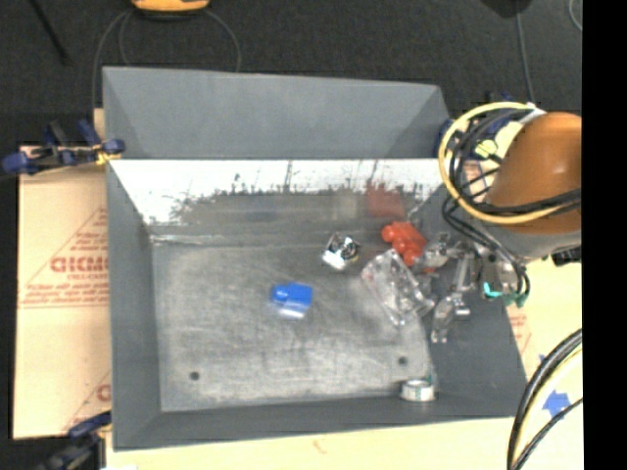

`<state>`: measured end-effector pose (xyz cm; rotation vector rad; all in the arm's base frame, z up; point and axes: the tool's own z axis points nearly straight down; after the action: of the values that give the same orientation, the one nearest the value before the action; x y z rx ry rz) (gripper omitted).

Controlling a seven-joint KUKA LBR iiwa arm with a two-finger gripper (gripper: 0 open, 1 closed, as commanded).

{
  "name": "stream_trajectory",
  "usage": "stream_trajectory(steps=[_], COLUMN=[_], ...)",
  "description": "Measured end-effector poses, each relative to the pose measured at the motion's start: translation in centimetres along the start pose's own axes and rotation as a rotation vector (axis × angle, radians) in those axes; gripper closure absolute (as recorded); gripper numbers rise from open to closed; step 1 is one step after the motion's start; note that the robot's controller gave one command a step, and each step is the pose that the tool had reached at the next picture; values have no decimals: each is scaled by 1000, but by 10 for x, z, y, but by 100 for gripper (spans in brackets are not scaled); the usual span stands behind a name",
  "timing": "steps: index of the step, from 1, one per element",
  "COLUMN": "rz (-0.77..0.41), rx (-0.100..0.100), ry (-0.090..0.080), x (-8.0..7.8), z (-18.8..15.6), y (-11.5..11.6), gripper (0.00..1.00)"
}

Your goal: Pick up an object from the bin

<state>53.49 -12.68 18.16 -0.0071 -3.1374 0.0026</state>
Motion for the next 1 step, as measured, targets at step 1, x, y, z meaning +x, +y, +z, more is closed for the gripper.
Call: stream_trajectory(steps=[1], rz=[-111], rx=[3], ry=[-22], x=[-75], z=[99], y=[74], gripper=[0])
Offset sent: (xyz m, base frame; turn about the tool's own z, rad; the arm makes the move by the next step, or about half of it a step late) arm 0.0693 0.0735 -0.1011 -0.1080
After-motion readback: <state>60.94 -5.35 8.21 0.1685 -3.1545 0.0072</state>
